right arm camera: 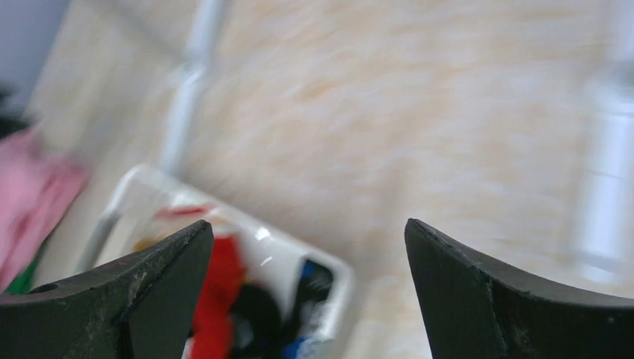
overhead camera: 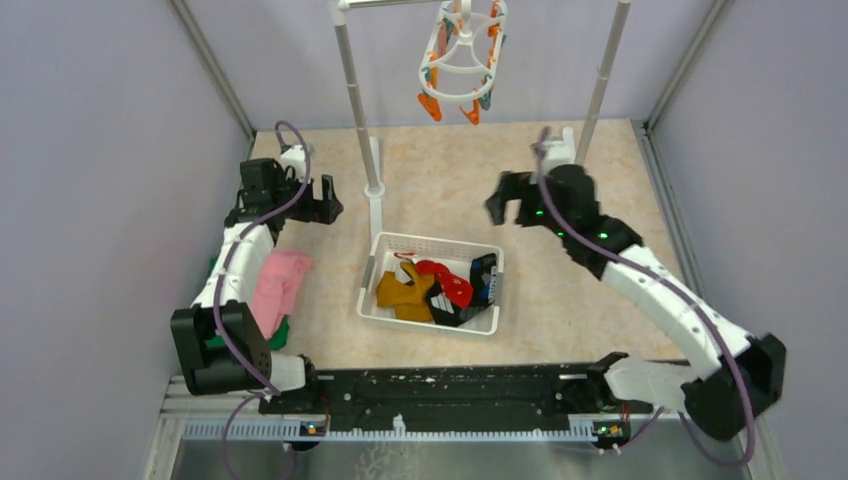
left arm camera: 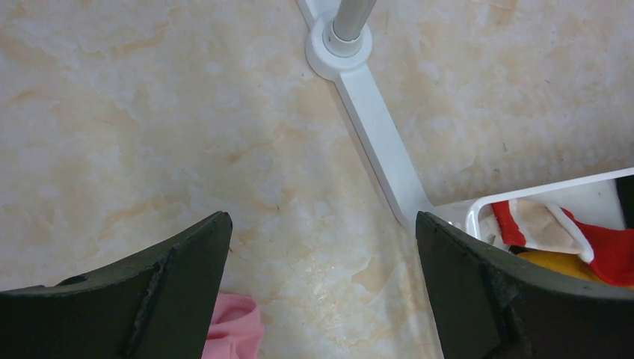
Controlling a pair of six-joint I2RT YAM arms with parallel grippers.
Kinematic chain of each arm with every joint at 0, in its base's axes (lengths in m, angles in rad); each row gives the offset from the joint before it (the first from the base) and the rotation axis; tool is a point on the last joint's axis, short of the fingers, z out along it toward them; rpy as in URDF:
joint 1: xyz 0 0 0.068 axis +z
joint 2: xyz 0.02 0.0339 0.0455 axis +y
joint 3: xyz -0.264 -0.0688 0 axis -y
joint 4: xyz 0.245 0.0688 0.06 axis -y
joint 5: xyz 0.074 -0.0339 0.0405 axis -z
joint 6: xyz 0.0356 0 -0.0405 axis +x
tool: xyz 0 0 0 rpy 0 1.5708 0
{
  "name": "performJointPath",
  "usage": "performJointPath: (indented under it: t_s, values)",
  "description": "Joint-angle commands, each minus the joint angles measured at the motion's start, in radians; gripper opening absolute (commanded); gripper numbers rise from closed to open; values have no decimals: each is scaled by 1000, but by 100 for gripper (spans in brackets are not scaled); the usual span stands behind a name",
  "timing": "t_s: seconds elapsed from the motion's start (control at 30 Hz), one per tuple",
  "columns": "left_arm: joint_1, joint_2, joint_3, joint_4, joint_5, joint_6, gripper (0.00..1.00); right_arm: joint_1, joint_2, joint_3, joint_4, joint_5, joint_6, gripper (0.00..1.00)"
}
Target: Remove the socks clipped to the hanger
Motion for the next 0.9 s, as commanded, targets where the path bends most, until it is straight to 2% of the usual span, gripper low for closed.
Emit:
performJointPath:
  t_s: [0.0, 0.17, 0.23, 0.27, 0.33, 0.47, 0.57, 0.67, 0.77, 0.87]
  values:
    - [6, 33, -77, 190, 49, -43, 99, -227, -218, -212, 67, 413, -36, 99]
    - [6, 71, -213, 445, 70, -101, 99, -306, -397, -671, 785, 664, -305, 99]
    - [6, 96, -268, 558, 82, -123, 99, -319, -377, -817, 1063, 729, -384, 99]
    - [7, 111, -293, 611, 87, -133, 99, -339, -341, -850, 1127, 735, -384, 99]
    - [6, 149, -341, 718, 102, -141, 99, -370, -253, -847, 1142, 757, -310, 99]
    - [7, 243, -420, 930, 137, -138, 99, -373, -76, -867, 1312, 787, -315, 99]
    - [7, 285, -393, 895, 178, -124, 99, -374, -23, -894, 1368, 801, -335, 99]
    - [8, 267, -424, 929, 156, -79, 99, -382, -8, -927, 1404, 809, -300, 99]
    - [12, 228, -538, 1133, 87, -76, 99, -385, 45, -927, 1457, 810, -311, 99]
    - [17, 194, -630, 1268, 107, -87, 99, -389, 96, -923, 1502, 807, -317, 99]
